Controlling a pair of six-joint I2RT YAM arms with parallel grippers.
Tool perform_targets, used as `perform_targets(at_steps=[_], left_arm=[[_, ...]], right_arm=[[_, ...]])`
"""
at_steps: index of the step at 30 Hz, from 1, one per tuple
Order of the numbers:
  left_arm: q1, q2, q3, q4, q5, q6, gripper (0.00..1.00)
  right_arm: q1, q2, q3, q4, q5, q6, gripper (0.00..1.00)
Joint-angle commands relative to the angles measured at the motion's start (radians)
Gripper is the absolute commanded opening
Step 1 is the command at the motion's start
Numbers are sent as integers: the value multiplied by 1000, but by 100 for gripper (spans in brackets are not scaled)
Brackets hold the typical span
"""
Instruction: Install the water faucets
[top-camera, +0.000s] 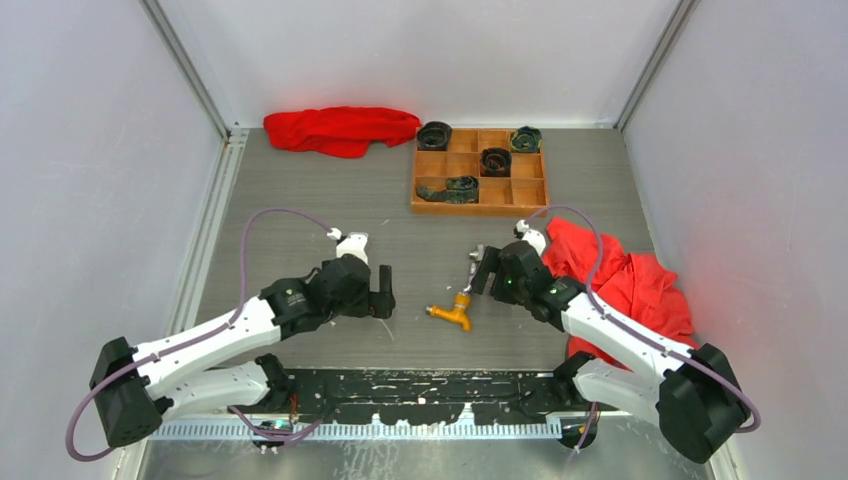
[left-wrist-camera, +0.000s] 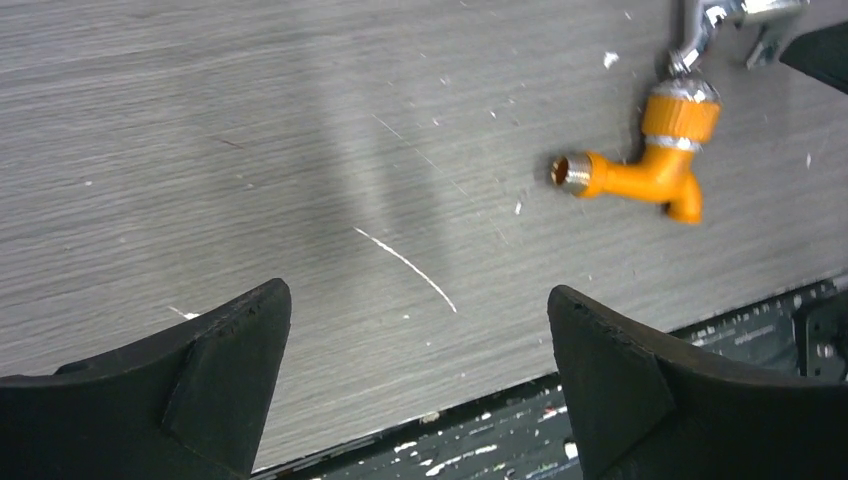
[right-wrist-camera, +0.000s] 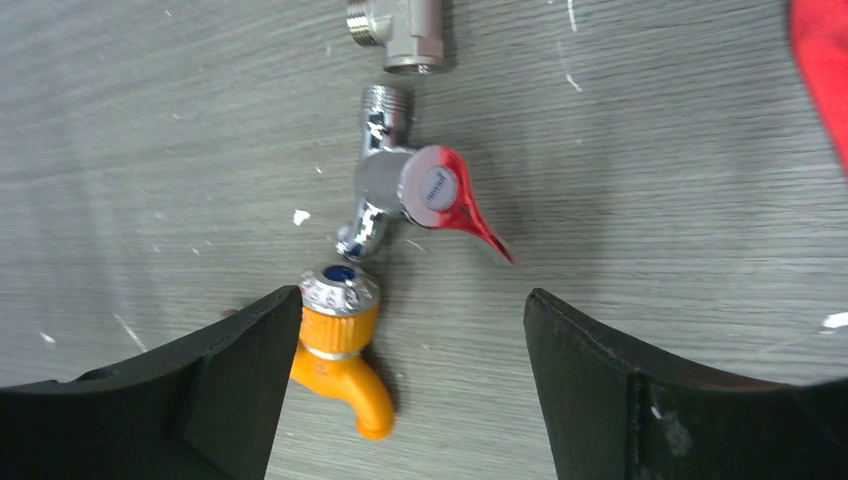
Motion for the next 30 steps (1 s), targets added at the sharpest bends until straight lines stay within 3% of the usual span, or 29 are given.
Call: perform_targets(at_steps=[1, 5, 11, 15, 21, 30], left_arm=[[42, -5, 21, 20, -119, -69, 99], [55, 21, 16, 72, -100, -78, 99], [55, 82, 23, 90, -76, -90, 98], [56, 93, 36, 97, -67, -88, 98], [57, 125, 37, 148, -34, -109, 97], [56, 152, 51, 112, 6, -128, 96]], right_arm=[[12, 60, 13, 160, -13, 187, 85], [16, 153, 84, 118, 109, 201, 84], [30, 159, 140, 139, 78, 170, 83], [97, 137, 161, 84, 228, 158, 74], [105, 171, 110, 332, -46, 57, 72], [95, 383, 223, 235, 48, 25, 72]])
